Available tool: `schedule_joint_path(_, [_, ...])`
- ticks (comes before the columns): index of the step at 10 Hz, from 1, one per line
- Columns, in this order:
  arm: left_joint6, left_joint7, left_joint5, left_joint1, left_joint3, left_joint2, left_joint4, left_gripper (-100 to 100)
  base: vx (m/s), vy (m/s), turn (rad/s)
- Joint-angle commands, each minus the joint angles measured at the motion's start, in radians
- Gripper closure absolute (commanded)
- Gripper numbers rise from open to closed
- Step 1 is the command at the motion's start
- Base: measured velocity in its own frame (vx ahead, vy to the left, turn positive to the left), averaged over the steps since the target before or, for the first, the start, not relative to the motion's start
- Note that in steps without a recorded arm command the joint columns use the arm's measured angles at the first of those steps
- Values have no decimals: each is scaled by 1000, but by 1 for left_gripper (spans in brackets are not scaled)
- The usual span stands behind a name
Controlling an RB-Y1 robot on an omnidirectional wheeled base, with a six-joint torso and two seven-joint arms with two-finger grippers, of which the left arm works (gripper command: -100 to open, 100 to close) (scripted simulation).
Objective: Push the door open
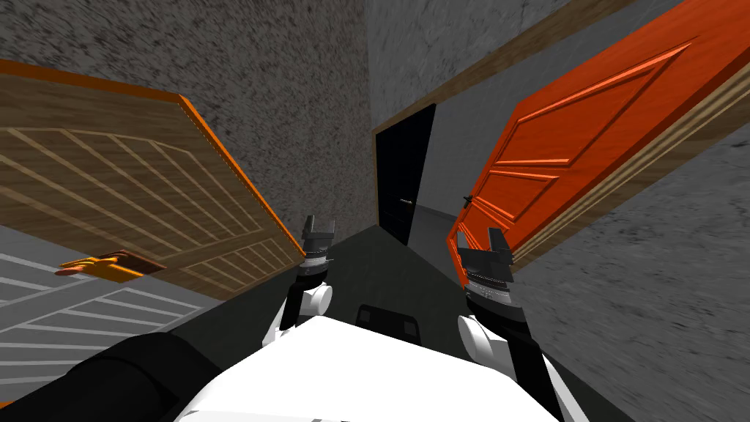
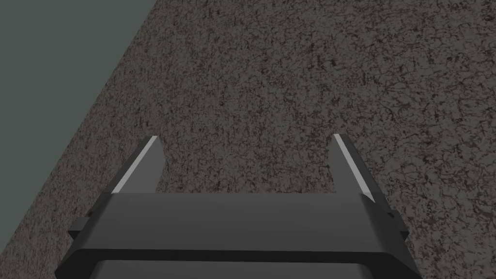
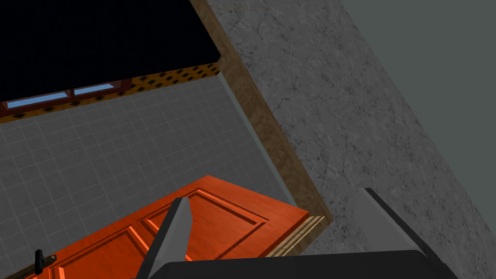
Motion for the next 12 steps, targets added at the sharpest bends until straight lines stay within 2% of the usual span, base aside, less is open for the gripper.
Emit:
schedule_joint_path(1, [4, 2, -7, -19, -1, 7, 32, -100, 97, -95, -71])
schedule_joint_path(12, [30, 13, -58, -161, -7, 41, 269, -100, 121, 25, -96])
